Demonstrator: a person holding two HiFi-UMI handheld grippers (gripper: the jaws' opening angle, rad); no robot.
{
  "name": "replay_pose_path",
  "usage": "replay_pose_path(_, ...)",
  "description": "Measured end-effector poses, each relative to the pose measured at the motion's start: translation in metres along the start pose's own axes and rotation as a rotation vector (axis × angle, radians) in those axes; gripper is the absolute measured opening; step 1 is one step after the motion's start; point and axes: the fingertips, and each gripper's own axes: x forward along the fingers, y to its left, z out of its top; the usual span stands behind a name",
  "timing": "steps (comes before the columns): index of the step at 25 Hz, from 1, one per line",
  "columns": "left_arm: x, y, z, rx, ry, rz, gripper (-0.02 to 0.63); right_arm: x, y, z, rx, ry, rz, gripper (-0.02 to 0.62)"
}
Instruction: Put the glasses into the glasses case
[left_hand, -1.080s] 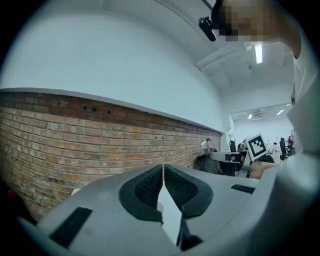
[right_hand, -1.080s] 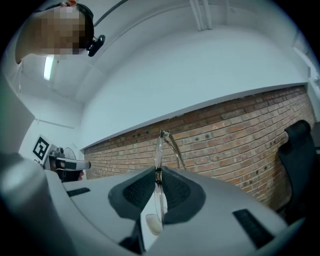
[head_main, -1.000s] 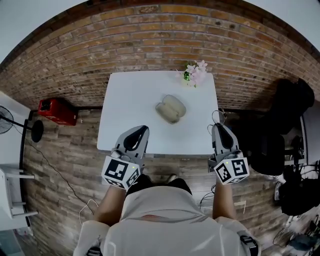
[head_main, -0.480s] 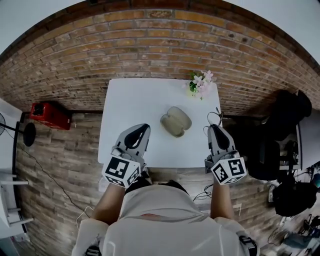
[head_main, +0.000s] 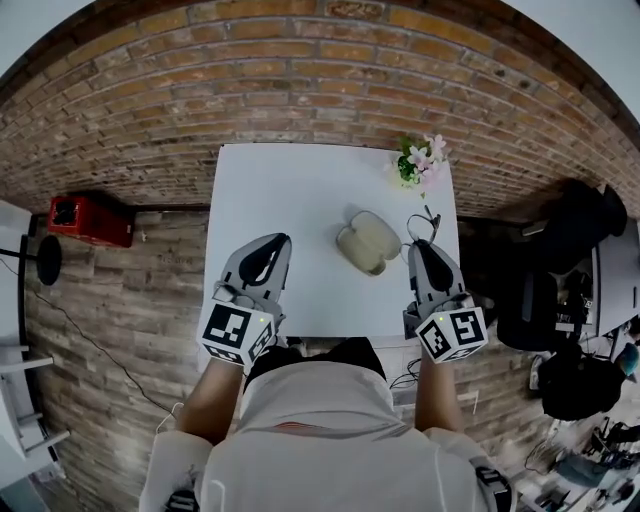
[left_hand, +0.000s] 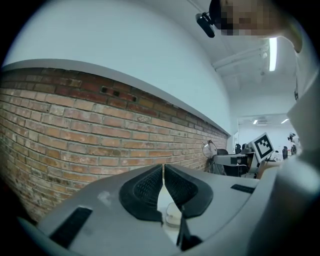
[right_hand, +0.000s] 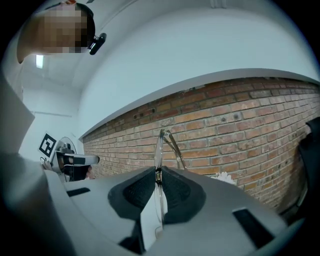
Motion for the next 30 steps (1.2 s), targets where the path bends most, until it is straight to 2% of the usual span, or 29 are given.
replay_pose_path(5, 0.009, 0.003, -0.003, -0.01, 0.008, 0.054, 0.023, 0.008, -0.013, 0.0, -0.021, 0.01, 0.053, 0.089)
replay_pose_path(10, 0.021, -0.014, -0.007, -0.008, 0.019, 0.086, 0.023, 0.008, -0.056, -0.006, 0.008, 0.038, 0.029, 0.089)
replay_pose_path(19, 0.026, -0.019, -0.02, -0.038, 0.044, 0.159, 0.023, 0.049, -0.067, -0.053, 0.006, 0.24, 0.177, 0.088)
replay_pose_path(23, 0.022, -0.021, -0.025, -0.048, 0.051, 0.181, 0.023, 0.067, -0.058, -0.092, 0.006, 0.374, 0.267, 0.089)
replay_pose_path(27, 0.018, -0.025, -0.031, -0.061, 0.06, 0.195, 0.023, 0.076, -0.045, -0.151, -0.001, 0.588, 0.362, 0.089)
replay_pose_path(30, 0.011, -0.027, -0.038, -0.07, 0.074, 0.206, 0.023, 0.077, -0.039, -0.196, -0.016, 0.732, 0.398, 0.089)
